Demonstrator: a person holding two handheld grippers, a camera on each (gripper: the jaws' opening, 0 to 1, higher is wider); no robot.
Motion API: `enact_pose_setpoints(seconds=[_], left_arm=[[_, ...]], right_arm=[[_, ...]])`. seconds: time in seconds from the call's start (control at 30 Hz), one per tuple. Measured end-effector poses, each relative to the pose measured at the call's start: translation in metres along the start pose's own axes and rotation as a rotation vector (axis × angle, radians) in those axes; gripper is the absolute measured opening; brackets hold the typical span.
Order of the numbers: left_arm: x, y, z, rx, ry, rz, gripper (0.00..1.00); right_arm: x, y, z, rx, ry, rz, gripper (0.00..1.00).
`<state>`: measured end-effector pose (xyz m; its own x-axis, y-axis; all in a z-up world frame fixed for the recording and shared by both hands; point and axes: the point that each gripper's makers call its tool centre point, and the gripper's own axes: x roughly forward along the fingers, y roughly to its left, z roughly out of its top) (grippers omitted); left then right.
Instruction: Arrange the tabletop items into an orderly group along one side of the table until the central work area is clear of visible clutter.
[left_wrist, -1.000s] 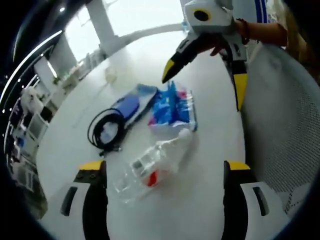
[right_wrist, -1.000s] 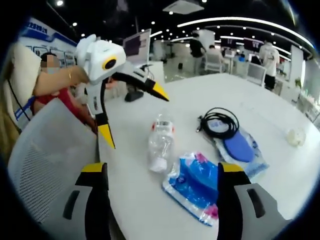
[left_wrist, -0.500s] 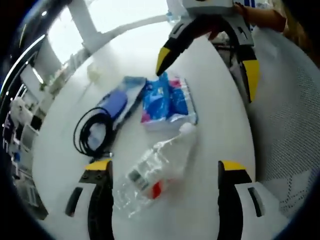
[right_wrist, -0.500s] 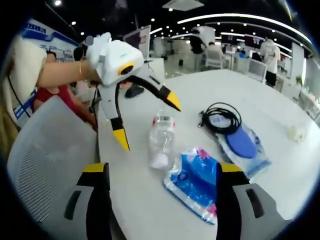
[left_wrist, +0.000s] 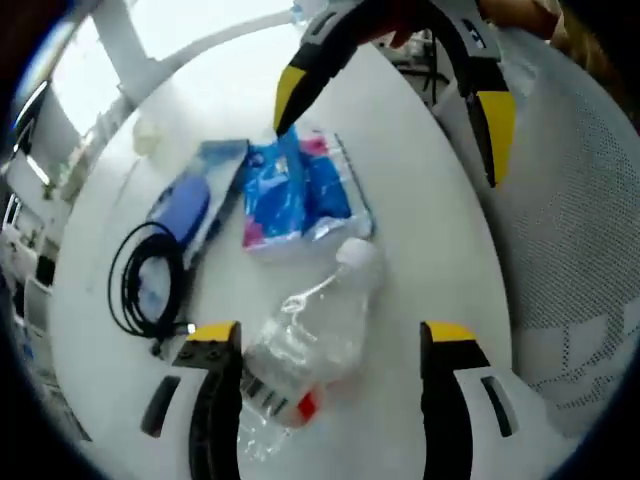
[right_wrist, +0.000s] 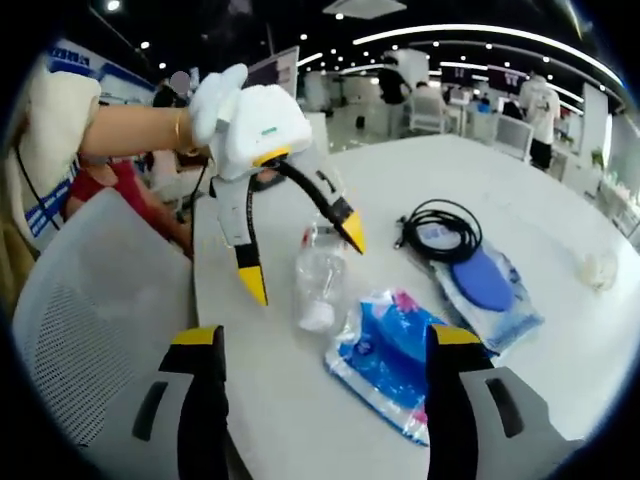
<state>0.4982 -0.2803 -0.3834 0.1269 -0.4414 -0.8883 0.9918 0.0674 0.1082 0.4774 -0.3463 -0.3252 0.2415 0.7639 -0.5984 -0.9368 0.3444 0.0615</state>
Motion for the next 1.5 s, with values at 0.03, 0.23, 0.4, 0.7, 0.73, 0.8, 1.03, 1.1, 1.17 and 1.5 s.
enact_pose_setpoints(seconds=[0.03,0.23,0.4,0.7,0.73,0.8,1.03,1.1,1.17,1.5], left_arm=[[0.001,0.001,-0.001,0.007,0.010,0.001,0.68],[0.007,0.004,-0.002,0.057,0.054,-0.029,0.61],[0.009,0.004,-0.010,0.151,0.126,-0.047,0.60],[0.009,0.013,-0.016,0.283,0.218,-0.062,0.47],[0.010,0.012,-0.015,0.279,0.224,-0.070,0.45],[0.010,0.012,-0.015,0.287,0.234,-0.078,0.45],[0.011,0.011,-0.018,0.306,0.270,-0.099,0.44],[0.010,0.011,-0.017,0.324,0.265,-0.097,0.43],[0.009,0.011,-0.017,0.324,0.255,-0.097,0.42],[0.003,0.004,-0.014,0.279,0.170,-0.071,0.39]], right_arm=[[0.000,0.000,-0.001,0.000,0.002,-0.001,0.81],[0.000,0.000,-0.002,0.001,0.008,0.003,0.79],[0.000,-0.002,-0.003,-0.002,0.014,-0.001,0.79],[0.001,-0.004,-0.005,-0.002,0.022,0.002,0.74],[0.002,-0.003,-0.006,-0.006,0.026,0.006,0.73],[0.002,-0.002,-0.006,-0.012,0.031,0.007,0.73],[0.001,-0.007,-0.008,-0.001,0.028,-0.003,0.72],[0.001,-0.008,-0.008,0.017,0.020,0.002,0.72],[0.000,-0.010,-0.008,0.029,0.013,0.002,0.72],[-0.003,-0.018,-0.008,0.079,-0.011,-0.018,0.72]])
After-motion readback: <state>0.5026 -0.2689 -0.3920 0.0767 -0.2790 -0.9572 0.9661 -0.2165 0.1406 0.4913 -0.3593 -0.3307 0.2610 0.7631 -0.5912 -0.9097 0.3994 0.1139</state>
